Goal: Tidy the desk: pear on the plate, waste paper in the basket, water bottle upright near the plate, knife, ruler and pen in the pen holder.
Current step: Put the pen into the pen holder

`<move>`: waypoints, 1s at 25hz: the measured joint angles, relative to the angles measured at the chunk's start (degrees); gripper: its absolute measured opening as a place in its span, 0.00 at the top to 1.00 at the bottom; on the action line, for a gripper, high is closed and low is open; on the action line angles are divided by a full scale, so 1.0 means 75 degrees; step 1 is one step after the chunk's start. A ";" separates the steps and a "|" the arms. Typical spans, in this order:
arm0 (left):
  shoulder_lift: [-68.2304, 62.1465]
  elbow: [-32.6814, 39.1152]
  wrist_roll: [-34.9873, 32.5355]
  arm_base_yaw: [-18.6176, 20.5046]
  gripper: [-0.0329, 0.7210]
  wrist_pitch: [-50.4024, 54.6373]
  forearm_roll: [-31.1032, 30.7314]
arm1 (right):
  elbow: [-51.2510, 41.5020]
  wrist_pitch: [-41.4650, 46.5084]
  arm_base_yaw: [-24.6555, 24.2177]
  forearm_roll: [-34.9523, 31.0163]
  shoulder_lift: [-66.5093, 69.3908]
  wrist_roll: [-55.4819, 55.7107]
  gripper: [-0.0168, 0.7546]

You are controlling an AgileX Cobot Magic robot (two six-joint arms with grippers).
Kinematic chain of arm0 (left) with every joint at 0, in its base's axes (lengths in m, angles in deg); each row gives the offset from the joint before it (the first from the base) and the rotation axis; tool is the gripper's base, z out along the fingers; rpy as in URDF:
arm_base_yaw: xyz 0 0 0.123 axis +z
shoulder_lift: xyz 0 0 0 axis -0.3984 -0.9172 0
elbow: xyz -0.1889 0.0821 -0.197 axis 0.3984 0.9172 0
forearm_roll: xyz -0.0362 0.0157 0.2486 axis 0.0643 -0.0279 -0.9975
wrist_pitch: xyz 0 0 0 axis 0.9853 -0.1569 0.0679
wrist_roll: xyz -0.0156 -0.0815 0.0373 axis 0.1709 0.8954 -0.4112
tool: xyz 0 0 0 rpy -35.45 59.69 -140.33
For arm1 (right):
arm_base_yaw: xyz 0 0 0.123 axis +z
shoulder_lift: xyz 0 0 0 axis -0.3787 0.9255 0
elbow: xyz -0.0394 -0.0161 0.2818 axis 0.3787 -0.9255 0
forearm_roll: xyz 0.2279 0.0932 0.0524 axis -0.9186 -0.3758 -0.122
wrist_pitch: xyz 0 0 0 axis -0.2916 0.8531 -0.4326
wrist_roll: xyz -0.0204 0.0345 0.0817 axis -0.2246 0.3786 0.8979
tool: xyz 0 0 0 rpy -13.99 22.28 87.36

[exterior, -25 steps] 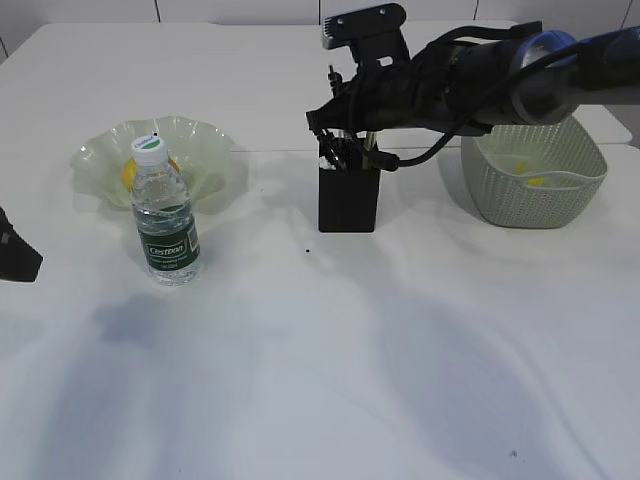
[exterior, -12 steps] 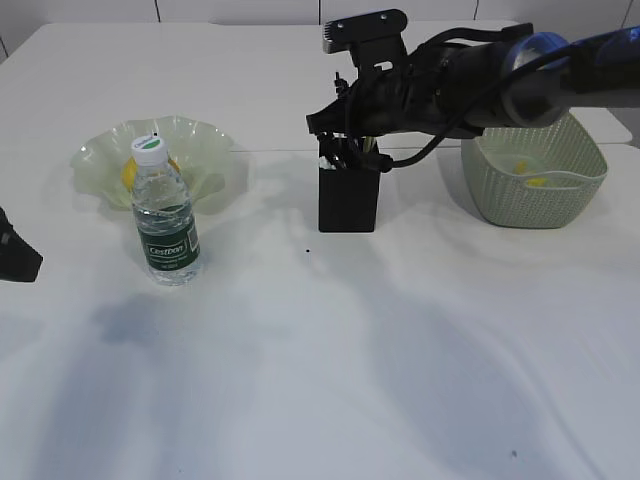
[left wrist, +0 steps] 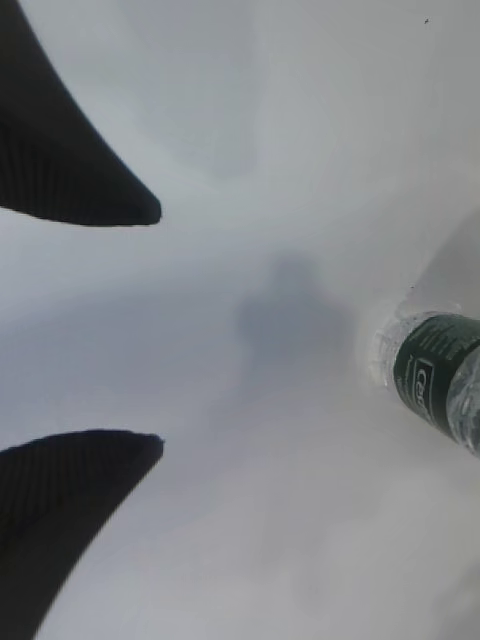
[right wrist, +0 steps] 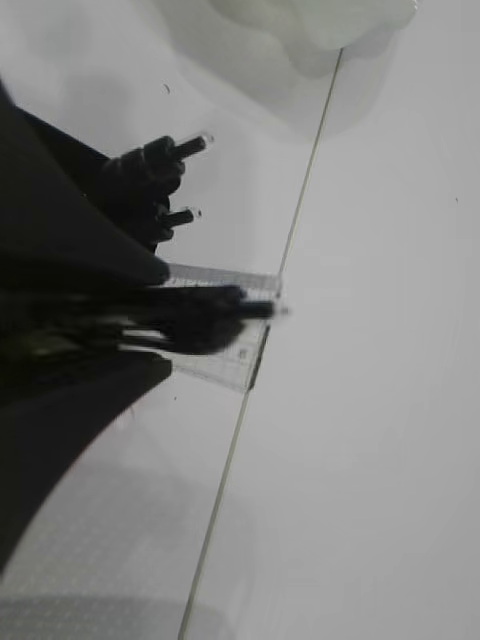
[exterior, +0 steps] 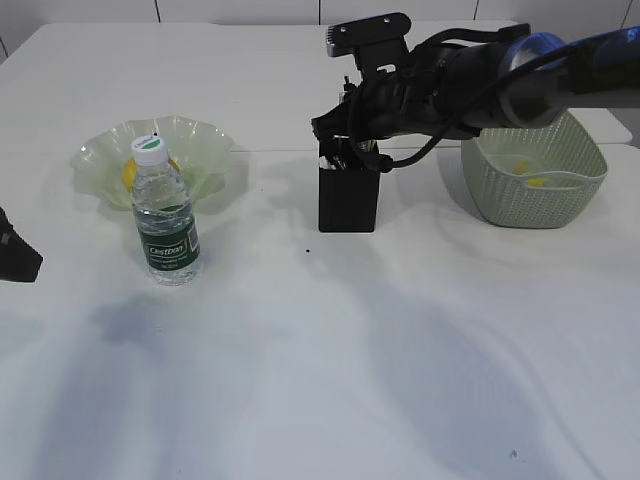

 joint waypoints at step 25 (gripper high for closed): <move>0.0000 0.0000 0.0000 0.0000 0.35 0.0000 0.0000 | 0.0000 0.2236 0.0030 -0.3344 -0.1589 -0.3153 0.68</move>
